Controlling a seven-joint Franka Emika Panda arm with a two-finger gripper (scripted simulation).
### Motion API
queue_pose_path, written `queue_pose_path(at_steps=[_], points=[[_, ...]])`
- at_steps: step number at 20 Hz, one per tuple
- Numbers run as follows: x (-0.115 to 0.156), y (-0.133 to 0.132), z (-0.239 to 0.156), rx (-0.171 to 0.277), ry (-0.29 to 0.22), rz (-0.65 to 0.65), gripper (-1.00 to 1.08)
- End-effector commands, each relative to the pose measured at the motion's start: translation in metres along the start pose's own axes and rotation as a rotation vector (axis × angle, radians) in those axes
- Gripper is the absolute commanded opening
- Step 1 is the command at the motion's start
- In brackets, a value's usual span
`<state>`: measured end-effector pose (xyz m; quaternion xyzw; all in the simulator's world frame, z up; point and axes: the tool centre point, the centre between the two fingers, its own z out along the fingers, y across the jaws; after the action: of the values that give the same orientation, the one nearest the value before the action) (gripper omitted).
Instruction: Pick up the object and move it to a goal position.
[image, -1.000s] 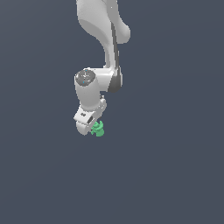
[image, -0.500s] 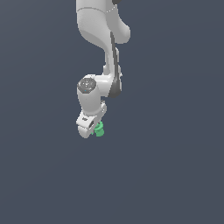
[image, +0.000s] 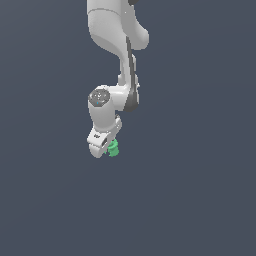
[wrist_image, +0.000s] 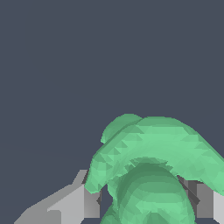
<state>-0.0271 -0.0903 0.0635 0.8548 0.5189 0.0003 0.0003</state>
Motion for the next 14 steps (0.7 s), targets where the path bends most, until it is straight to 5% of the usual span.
queue_pose_path(at_steps=[1, 7, 14], points=[[0.000, 0.000, 0.000, 0.000, 0.000, 0.000, -1.00], [0.019, 0.000, -0.012, 0.000, 0.000, 0.000, -1.00], [0.072, -0.001, -0.043, 0.000, 0.000, 0.000, -1.00]])
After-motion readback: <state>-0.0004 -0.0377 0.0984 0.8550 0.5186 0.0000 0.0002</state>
